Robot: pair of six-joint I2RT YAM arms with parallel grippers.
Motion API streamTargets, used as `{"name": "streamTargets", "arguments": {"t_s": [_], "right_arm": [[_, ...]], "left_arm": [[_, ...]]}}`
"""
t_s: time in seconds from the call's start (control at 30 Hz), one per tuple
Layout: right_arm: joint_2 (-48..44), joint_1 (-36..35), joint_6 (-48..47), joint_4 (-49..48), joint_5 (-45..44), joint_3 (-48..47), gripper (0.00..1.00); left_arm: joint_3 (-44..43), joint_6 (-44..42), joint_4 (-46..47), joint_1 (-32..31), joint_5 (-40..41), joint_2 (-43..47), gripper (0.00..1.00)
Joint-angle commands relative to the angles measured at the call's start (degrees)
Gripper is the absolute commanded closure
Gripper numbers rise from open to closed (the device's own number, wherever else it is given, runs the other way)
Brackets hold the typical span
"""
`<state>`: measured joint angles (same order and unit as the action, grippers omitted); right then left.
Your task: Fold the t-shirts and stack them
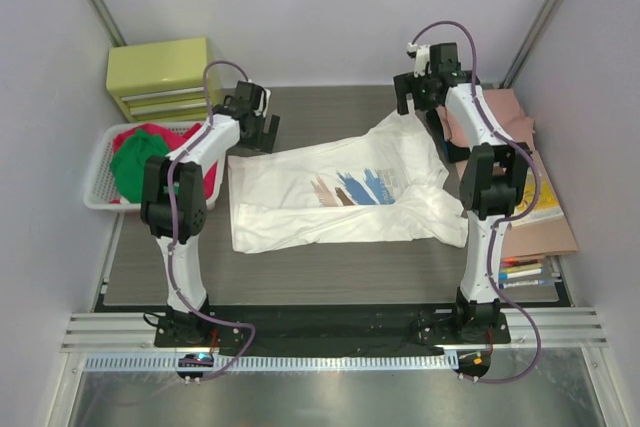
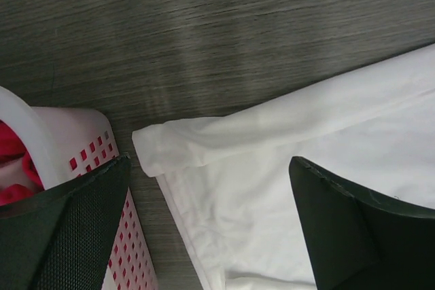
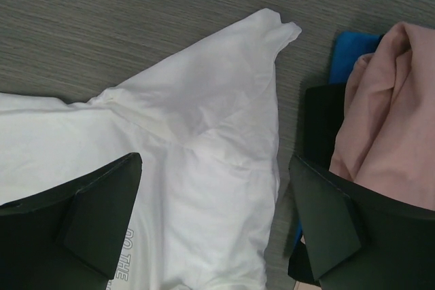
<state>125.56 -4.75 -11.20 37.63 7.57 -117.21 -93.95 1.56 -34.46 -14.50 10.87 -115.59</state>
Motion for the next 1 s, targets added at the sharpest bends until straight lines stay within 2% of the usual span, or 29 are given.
{"name": "streamTargets", "arguments": {"t_s": [0.0, 0.1, 0.23, 0.3, 0.4, 0.43, 0.67, 0.8, 0.97], "right_arm": [[2.49, -0.34, 0.74, 1.66, -2.03, -4.26, 0.05], [2.15, -0.17, 0.65, 1.13, -1.07, -1.8, 0.05], [-1.8, -0.26, 0.83, -3.77, 0.51, 7.33, 0.05], [-3.82, -0.17, 1.01, -5.36, 0.78, 10.67, 0.05], [-4.79, -0.17, 0.83, -5.63, 0.43, 12.0, 0.06], [-5.14, -0.26, 0.48, -5.9, 0.42, 12.61, 0.06], [-11.11, -0.26, 0.22, -8.0, 0.95, 18.67, 0.07], [-17.78, -0.34, -0.05, -9.59, 2.0, 24.3, 0.07], [-24.47, -0.43, -0.04, -9.59, 3.15, 31.75, 0.07]], "left_arm": [[-1.76, 3.26, -2.19, 2.37, 11.69, -3.67, 0.0], [-1.94, 3.45, -2.11, 2.64, 10.49, -5.08, 0.0], [-2.28, 3.19, -1.14, 2.72, 6.8, -5.78, 0.0], [-3.51, 3.71, -2.19, 2.72, 7.4, -7.8, 0.0], [-5.98, 3.98, -4.13, 2.64, 7.58, -10.44, 0.0], [-5.28, 3.89, -3.87, 2.64, 5.41, -10.18, 0.0], [0.08, 4.59, -0.44, 1.85, -4.62, -1.49, 0.0], [4.03, 4.41, 1.5, 0.44, -7.18, 6.4, 0.0], [7.19, 4.94, 1.85, -1.31, -9.12, 10.64, 0.0]]}}
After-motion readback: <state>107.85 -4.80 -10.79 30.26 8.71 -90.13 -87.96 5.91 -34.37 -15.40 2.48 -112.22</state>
